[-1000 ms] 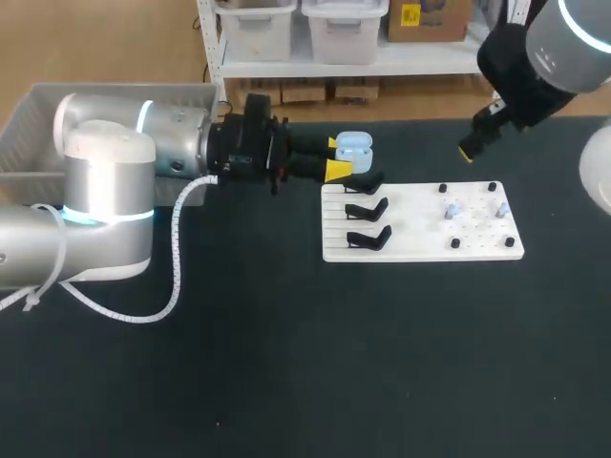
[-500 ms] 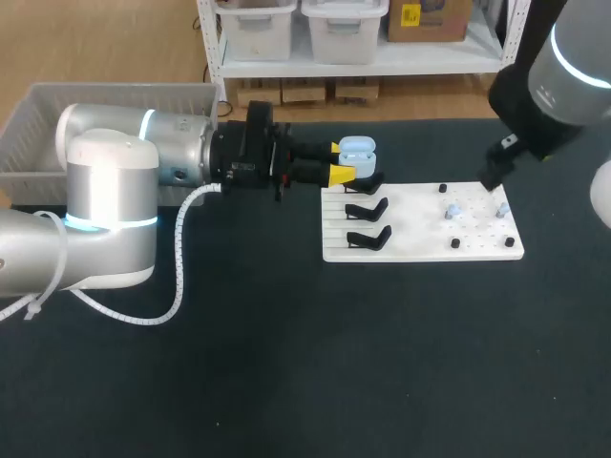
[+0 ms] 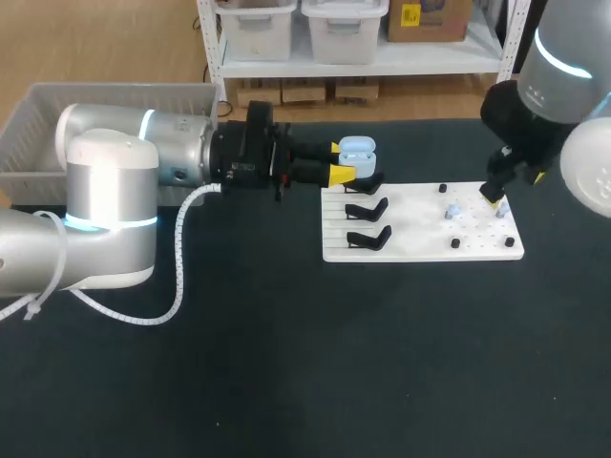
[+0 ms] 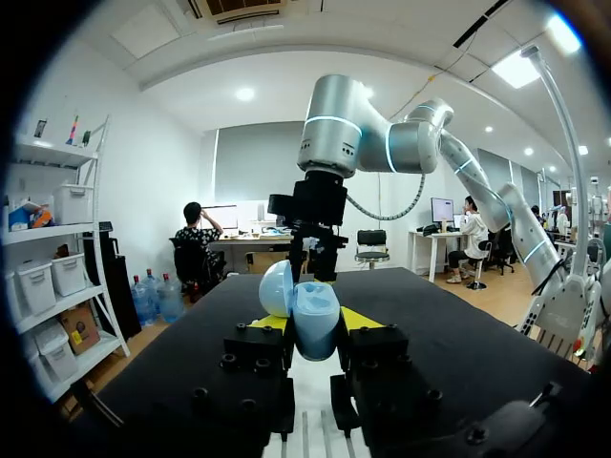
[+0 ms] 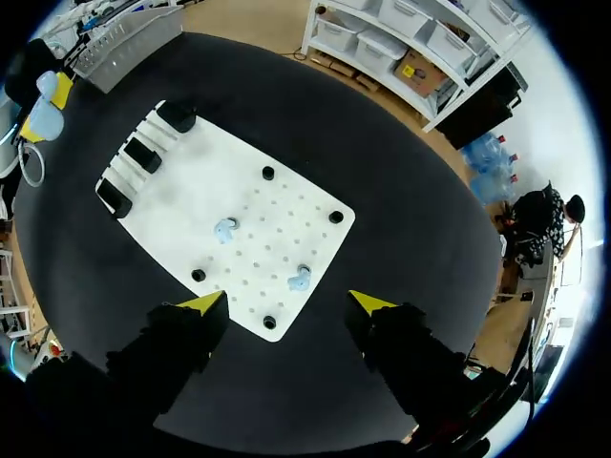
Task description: Pick up each earbud case from the left stands, insert the matching earbuds, close the lid, and place the case in the box.
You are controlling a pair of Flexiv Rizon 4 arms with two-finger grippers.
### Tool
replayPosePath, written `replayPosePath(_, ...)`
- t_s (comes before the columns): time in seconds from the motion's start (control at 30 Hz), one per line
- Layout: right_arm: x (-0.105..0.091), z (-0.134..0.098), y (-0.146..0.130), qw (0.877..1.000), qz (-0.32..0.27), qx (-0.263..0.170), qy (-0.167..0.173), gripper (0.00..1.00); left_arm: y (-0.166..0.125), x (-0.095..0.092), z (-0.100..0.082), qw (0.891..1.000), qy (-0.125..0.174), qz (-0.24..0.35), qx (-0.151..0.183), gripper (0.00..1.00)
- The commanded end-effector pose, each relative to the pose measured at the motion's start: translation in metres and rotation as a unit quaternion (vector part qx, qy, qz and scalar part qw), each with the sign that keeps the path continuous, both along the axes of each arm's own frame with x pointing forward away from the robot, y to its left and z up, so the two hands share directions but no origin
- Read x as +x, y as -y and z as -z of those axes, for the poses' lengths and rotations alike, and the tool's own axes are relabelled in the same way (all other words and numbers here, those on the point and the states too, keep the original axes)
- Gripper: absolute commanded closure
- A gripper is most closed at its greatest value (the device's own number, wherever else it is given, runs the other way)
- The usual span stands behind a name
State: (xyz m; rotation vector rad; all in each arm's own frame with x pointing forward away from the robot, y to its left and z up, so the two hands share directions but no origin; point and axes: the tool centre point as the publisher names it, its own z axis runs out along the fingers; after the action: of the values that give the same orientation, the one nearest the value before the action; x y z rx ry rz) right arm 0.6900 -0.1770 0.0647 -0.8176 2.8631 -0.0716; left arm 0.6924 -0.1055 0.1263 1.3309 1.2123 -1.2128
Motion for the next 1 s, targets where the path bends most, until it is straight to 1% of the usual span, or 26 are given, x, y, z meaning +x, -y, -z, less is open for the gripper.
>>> replayPosePath(0.03,0.006,0.009,-0.002,1.000,0.010,-0.014,-0.002,0.23,0.000,-0.002,0.001,1.000,0.002,-0.003,-0.001,1.00)
replayPosePath(0.17,0.007,0.014,0.001,0.999,0.031,-0.021,-0.001,0.29,0.000,-0.002,0.001,1.000,0.002,-0.003,-0.001,1.00)
replayPosePath(0.23,0.007,0.018,0.002,0.999,0.037,-0.024,-0.002,0.38,0.000,-0.002,0.001,1.000,0.002,-0.003,-0.001,1.00)
replayPosePath(0.37,0.006,0.023,0.002,0.999,0.043,-0.028,-0.005,0.38,0.000,-0.002,0.001,1.000,0.002,-0.003,-0.001,1.00)
replayPosePath(0.4,0.005,0.024,0.002,0.999,0.045,-0.029,-0.006,0.41,0.000,-0.002,0.001,1.000,0.002,-0.003,-0.001,1.00)
replayPosePath(0.5,0.004,0.027,0.002,0.998,0.047,-0.035,-0.006,0.47,0.000,-0.002,0.001,1.000,0.002,-0.003,-0.001,1.00)
replayPosePath(0.53,0.004,0.028,0.002,0.998,0.047,-0.036,-0.007,0.46,0.000,-0.002,0.001,1.000,0.002,-0.003,-0.001,1.00)
replayPosePath(0.67,0.003,0.033,0.003,0.998,0.053,-0.035,-0.009,0.51,0.000,-0.002,0.001,1.000,0.002,-0.003,-0.001,1.00)
replayPosePath(1.0,0.005,0.040,0.003,0.997,0.067,-0.029,-0.008,0.55,0.000,-0.002,0.001,1.000,0.002,-0.003,-0.001,1.00)
